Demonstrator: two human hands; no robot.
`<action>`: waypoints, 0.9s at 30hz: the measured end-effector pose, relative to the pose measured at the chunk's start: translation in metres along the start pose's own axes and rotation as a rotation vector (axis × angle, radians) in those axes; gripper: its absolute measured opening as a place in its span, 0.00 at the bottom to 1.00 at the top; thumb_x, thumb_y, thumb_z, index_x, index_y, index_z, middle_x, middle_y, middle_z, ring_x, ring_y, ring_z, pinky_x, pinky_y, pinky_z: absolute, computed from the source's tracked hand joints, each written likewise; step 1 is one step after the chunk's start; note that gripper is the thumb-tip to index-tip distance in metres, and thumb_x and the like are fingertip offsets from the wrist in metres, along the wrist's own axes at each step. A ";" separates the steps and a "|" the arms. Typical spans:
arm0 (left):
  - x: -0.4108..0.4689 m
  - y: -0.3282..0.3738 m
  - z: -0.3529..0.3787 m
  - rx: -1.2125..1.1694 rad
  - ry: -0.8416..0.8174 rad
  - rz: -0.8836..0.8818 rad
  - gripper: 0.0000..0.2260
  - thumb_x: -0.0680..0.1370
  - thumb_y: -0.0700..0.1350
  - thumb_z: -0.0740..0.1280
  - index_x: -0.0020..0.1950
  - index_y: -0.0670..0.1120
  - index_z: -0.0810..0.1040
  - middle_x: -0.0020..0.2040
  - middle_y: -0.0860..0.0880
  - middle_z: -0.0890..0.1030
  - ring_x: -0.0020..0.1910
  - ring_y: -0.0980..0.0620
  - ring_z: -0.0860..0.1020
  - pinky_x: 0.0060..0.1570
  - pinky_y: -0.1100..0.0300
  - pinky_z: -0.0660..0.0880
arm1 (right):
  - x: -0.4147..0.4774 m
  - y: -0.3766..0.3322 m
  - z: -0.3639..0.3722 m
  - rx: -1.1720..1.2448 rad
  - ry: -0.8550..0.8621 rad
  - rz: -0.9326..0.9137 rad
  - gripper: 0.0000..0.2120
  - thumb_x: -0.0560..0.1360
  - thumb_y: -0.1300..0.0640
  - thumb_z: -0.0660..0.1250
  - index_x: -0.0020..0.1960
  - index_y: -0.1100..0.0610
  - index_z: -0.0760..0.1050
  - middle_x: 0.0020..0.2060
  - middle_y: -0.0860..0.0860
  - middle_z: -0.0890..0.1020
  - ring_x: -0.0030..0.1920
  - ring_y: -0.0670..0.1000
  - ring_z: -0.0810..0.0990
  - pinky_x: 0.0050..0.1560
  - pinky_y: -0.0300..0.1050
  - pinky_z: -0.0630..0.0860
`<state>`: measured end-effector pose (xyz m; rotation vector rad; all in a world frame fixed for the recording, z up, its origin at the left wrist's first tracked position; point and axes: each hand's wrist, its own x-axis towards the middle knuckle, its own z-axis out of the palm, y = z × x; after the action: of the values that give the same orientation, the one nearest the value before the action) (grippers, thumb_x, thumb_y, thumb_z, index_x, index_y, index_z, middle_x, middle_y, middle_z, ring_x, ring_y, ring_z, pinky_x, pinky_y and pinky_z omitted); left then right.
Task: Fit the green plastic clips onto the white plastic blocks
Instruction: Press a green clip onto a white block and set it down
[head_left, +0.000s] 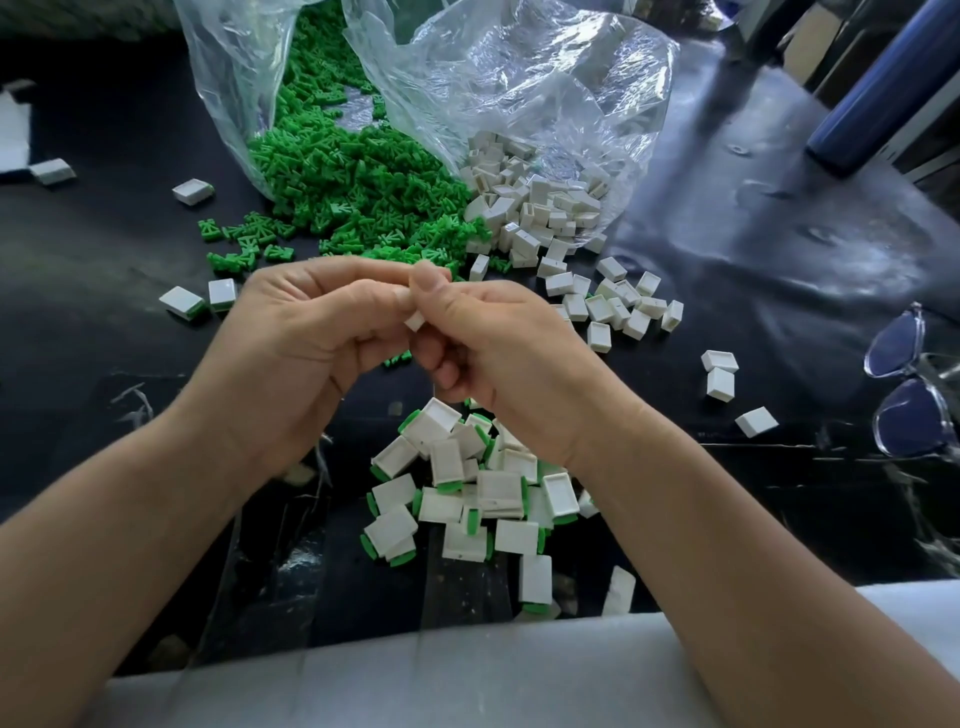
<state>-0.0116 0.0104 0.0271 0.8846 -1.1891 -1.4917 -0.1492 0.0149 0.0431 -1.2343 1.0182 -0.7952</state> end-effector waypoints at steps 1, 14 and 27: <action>-0.001 0.001 0.001 -0.022 0.011 0.004 0.08 0.67 0.39 0.69 0.43 0.36 0.81 0.33 0.44 0.82 0.31 0.49 0.80 0.35 0.60 0.78 | 0.002 0.001 -0.001 0.007 -0.004 0.013 0.19 0.80 0.50 0.55 0.33 0.57 0.69 0.25 0.48 0.70 0.26 0.45 0.65 0.29 0.37 0.63; -0.004 0.005 0.008 0.057 0.088 -0.036 0.09 0.60 0.43 0.70 0.38 0.48 0.85 0.32 0.49 0.83 0.29 0.56 0.80 0.29 0.67 0.76 | 0.013 -0.006 -0.057 -0.134 0.464 -0.066 0.15 0.78 0.52 0.61 0.36 0.56 0.77 0.20 0.44 0.72 0.21 0.41 0.66 0.22 0.31 0.63; -0.008 0.007 0.008 0.172 -0.091 -0.064 0.18 0.51 0.41 0.77 0.41 0.48 0.85 0.31 0.48 0.82 0.26 0.55 0.77 0.24 0.67 0.72 | 0.016 -0.003 -0.077 -0.623 0.714 -0.052 0.10 0.77 0.52 0.63 0.40 0.55 0.77 0.32 0.48 0.77 0.40 0.50 0.76 0.50 0.51 0.76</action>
<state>-0.0155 0.0197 0.0359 0.9870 -1.3833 -1.5107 -0.2145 -0.0288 0.0414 -1.5337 1.9241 -1.0318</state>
